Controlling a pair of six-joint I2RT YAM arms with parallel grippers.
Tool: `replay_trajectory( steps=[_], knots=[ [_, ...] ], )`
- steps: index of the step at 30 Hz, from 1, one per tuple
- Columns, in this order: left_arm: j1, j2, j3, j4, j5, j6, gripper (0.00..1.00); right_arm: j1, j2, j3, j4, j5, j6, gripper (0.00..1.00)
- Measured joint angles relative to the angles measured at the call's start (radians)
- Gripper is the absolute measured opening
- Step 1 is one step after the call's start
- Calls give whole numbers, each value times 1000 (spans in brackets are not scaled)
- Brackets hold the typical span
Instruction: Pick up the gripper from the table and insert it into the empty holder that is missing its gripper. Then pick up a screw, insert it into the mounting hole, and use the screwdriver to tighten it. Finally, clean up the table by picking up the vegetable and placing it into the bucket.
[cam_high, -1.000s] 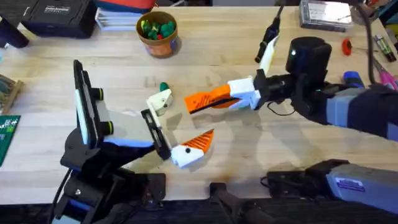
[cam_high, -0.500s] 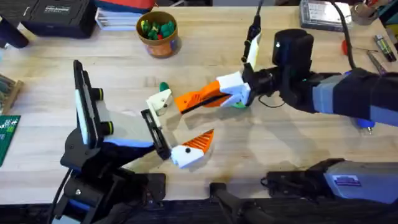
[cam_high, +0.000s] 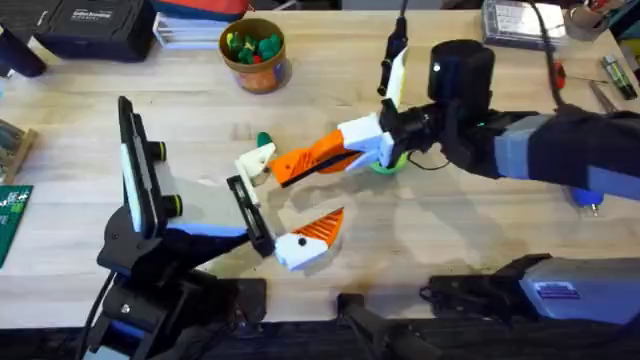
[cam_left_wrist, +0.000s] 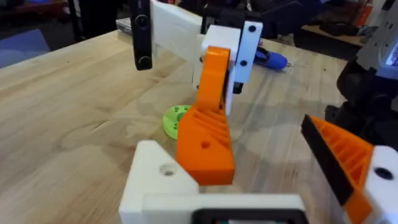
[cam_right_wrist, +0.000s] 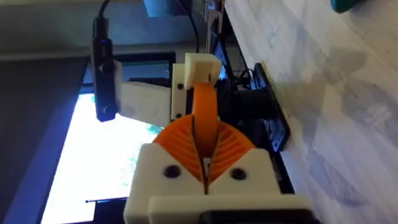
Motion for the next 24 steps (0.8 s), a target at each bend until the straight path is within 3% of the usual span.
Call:
replay_trajectory(
  steps=[9, 24],
  knots=[
    [6, 0, 0, 0, -2, 1, 988, 8, 54, 5, 157, -3, 61, 10],
    [15, 0, 0, 0, -33, -4, 988, 41, 127, 65, 173, 11, 108, 10]
  ],
)
